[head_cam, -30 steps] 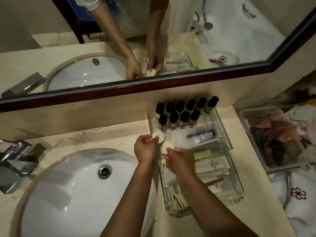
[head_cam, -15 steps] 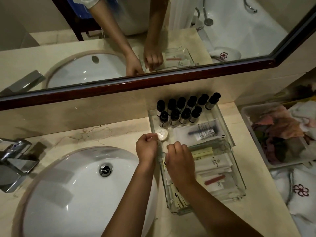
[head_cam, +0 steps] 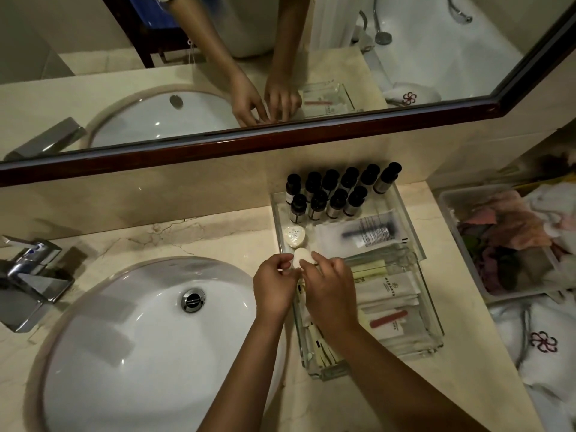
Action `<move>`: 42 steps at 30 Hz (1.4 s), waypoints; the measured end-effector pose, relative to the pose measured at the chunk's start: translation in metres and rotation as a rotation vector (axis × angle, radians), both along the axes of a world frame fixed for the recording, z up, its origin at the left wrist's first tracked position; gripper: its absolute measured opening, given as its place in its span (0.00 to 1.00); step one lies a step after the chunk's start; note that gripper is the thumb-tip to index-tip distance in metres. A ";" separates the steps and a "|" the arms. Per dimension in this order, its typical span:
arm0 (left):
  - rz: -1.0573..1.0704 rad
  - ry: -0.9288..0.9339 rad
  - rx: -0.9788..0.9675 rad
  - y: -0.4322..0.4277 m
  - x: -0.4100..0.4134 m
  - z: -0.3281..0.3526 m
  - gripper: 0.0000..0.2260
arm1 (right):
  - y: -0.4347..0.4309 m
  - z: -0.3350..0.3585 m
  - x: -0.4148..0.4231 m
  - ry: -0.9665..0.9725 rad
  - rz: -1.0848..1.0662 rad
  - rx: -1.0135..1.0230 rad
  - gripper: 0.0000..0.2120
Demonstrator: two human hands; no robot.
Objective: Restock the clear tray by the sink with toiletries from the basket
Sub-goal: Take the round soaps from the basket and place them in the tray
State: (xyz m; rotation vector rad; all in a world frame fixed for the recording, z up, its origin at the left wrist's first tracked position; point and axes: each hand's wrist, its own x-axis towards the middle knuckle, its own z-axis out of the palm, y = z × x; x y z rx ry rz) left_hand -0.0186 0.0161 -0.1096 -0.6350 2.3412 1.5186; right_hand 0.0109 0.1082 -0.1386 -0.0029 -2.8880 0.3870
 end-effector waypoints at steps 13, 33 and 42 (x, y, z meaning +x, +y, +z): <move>0.004 0.025 0.294 -0.004 0.004 0.000 0.13 | -0.002 0.004 -0.001 -0.050 -0.065 -0.336 0.19; -0.139 0.204 -0.028 -0.005 0.001 -0.014 0.18 | -0.004 0.019 -0.010 -0.253 -0.351 -0.575 0.16; -0.177 0.252 -0.158 -0.002 0.001 -0.019 0.19 | -0.009 0.013 -0.010 -0.165 -0.248 -0.432 0.18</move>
